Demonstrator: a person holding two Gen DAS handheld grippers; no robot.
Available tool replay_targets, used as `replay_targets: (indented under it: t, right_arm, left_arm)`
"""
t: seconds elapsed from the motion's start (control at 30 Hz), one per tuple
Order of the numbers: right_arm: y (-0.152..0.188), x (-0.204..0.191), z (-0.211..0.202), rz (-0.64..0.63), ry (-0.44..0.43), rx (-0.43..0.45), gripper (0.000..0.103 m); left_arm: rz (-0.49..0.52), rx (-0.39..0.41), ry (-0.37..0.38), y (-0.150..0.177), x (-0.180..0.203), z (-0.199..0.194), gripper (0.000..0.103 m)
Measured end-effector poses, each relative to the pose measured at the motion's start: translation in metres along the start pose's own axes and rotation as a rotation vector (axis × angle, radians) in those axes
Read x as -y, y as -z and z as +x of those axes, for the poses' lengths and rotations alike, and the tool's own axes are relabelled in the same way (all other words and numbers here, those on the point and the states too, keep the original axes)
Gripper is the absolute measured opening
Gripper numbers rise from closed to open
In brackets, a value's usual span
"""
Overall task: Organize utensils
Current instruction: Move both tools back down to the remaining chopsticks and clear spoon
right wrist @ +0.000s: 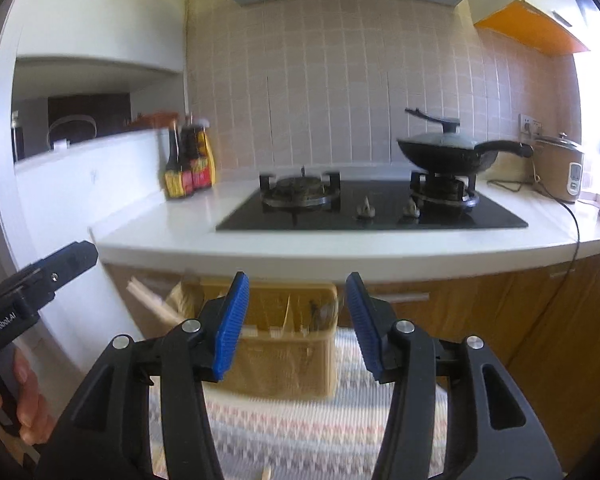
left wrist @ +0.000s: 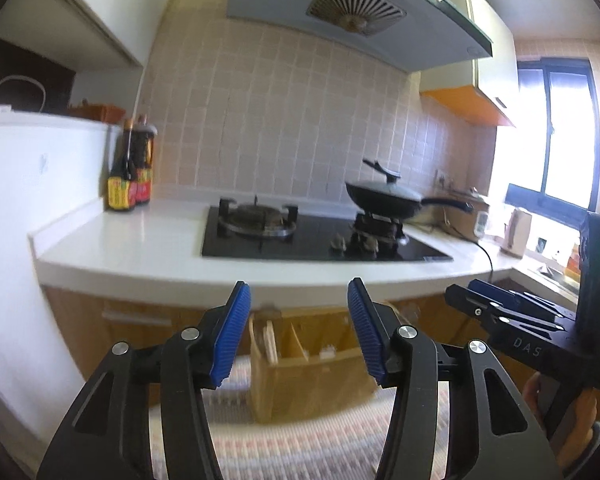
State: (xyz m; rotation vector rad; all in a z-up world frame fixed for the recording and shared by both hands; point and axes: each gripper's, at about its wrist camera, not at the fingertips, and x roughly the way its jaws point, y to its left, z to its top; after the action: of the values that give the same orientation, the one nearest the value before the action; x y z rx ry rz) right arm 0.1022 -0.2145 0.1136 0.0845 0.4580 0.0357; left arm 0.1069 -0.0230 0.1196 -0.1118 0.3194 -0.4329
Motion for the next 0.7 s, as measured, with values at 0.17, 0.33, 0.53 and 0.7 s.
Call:
replay_targets:
  t: [0.17, 0.33, 0.53, 0.7]
  right_arm:
    - [0.022, -0.016, 0.001, -0.042, 0.015, -0.184, 0.047]
    - [0.06, -0.026, 0.024, -0.07, -0.004, -0.443, 0.047]
    - [0.106, -0.03, 0.043, -0.095, -0.043, -0.656, 0.047]
    - [0.125, -0.021, 0.051, -0.043, -0.08, -0.753, 0.047]
  left_arm:
    - [-0.013, -0.14, 0.029, 0.017, -0.003, -0.006, 0.049]
    - [-0.049, -0.324, 0.072, 0.047, -0.01, 0.005, 0.049]
    - [-0.098, -0.539, 0.124, 0.092, -0.022, 0.03, 0.049]
    - [-0.14, -0.708, 0.181, 0.126, -0.027, 0.051, 0.049]
